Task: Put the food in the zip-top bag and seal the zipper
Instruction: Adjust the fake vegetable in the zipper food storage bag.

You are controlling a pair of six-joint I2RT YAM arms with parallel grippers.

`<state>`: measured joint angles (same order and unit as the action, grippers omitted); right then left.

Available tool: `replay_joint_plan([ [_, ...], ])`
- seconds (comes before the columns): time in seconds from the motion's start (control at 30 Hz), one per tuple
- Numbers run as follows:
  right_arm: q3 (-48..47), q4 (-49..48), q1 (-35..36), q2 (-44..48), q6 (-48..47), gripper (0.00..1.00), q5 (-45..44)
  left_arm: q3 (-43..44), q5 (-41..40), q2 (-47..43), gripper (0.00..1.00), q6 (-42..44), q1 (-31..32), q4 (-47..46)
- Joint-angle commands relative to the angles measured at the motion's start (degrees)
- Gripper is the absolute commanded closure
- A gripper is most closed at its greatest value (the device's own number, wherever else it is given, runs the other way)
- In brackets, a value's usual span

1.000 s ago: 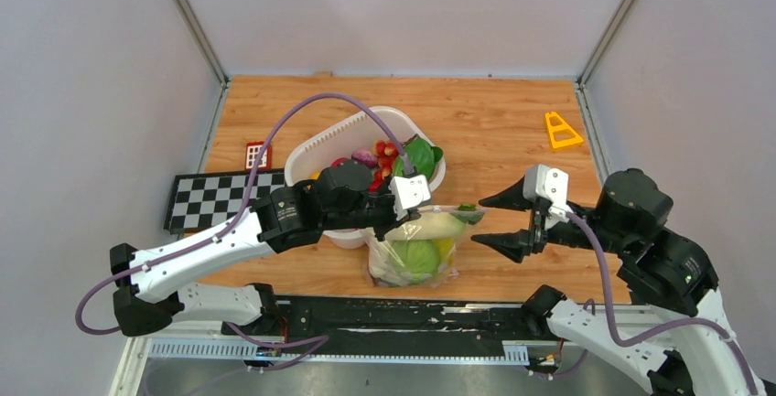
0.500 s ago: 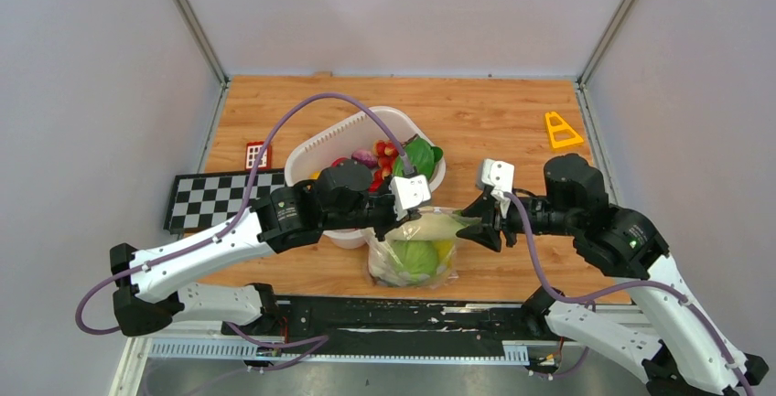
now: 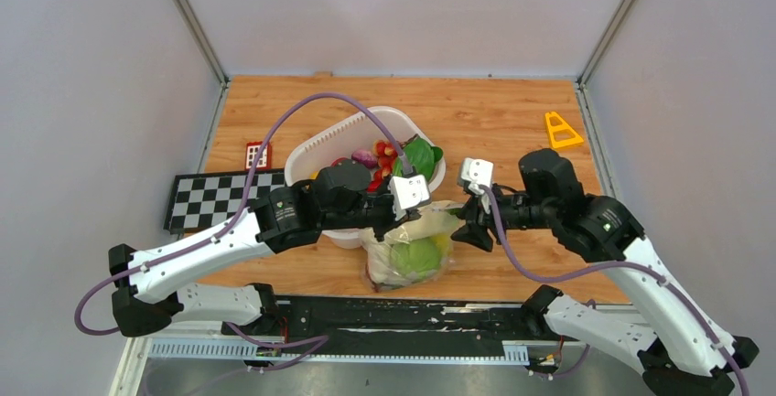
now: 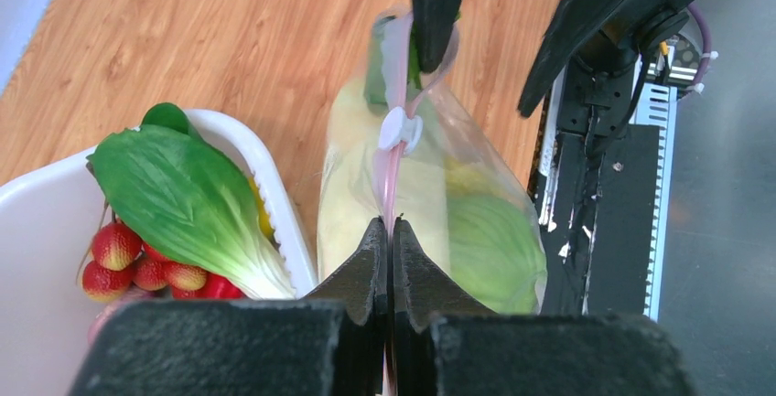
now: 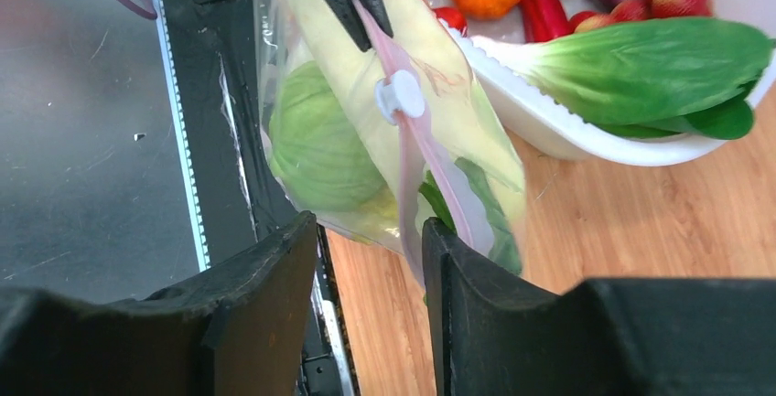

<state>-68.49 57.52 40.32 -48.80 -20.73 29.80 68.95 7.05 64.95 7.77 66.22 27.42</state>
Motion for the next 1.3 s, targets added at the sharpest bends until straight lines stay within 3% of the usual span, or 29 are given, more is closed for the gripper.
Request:
replay_joint_plan([
  [0.0,-0.42,0.89,0.07,-3.46,-0.14,0.53,-0.65,0.55,1.6,-2.26,1.0,-0.66,-0.1,-4.26],
  [0.13,-1.17,0.13,0.16,-4.53,-0.36,0.48,-4.99,0.75,2.43,-1.86,1.0,-0.56,-0.12,-4.37],
  [0.3,-0.52,-7.2,0.16,0.89,0.17,0.38,-9.6,1.39,3.54,-1.0,1.0,-0.47,-0.07,-3.65],
  [0.57,-0.17,-7.46,0.19,-0.29,-1.2,0.35,-9.85,2.77,6.01,0.03,1.0,-0.74,-0.04,-2.94],
  [1.03,0.21,-3.3,0.19,-6.37,-1.35,0.36,-1.61,3.98,7.27,0.27,1.0,-0.56,-0.1,-3.86],
  [1.27,-1.05,-9.05,0.15,4.57,0.81,0.33,3.63,3.22,3.41,-0.19,1.0,-1.24,-0.11,-3.11],
])
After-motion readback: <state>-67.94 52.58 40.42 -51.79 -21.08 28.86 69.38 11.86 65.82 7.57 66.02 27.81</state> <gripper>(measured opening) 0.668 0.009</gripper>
